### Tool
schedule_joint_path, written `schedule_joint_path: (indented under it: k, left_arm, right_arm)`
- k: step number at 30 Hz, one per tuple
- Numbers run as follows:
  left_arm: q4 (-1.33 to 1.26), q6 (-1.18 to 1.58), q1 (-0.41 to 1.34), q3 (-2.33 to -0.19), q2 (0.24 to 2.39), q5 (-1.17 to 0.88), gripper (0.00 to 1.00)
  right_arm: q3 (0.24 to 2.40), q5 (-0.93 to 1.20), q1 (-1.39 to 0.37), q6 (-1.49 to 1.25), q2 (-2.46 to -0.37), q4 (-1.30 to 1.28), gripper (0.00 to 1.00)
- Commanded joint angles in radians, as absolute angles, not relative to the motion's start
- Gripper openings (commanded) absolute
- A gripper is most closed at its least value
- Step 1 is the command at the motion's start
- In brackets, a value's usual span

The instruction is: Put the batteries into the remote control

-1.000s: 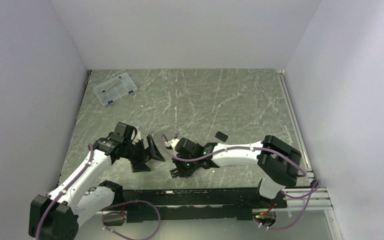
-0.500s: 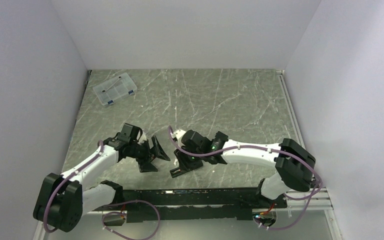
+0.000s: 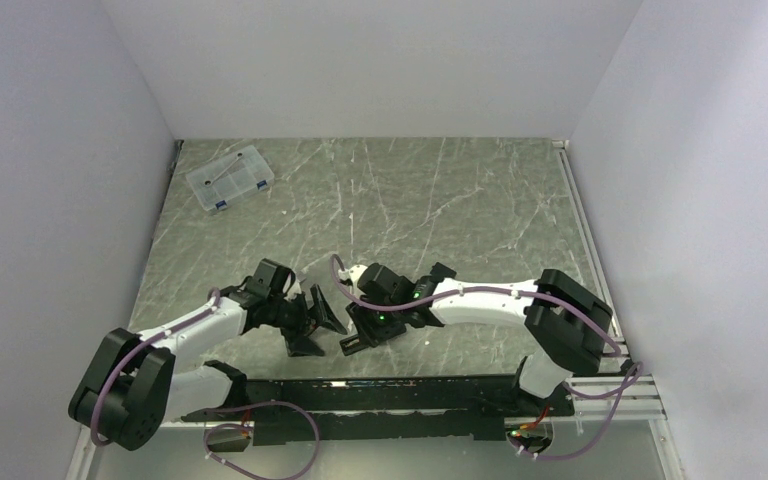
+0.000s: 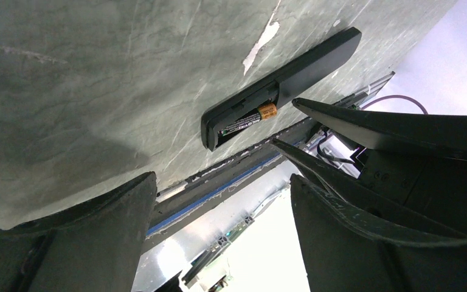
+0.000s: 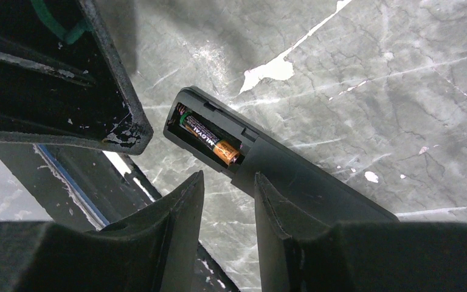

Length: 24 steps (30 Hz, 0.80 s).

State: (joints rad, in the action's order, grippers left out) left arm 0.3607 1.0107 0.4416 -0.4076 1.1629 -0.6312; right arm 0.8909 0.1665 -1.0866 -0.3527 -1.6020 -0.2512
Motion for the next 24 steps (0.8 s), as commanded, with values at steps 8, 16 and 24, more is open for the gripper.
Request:
schedule_joint_path:
  k: [8,16,24]
  left_arm:
    - [0.255,1.023,0.448,-0.379,1.196,-0.669,0.70]
    - [0.247,1.022,0.449,-0.365,1.180,-0.670,0.55]
    - [0.266,1.005,0.457,-0.357,1.184,-0.666,0.35]
  right_arm:
    - [0.954,0.164,-1.080,-0.377,-1.622,-0.218,0.39]
    - [0.983,0.131,-1.081,-0.373,-1.630,-0.248,0.38]
    - [0.980,0.121,-1.083,-0.381,-1.633,-0.250,0.39]
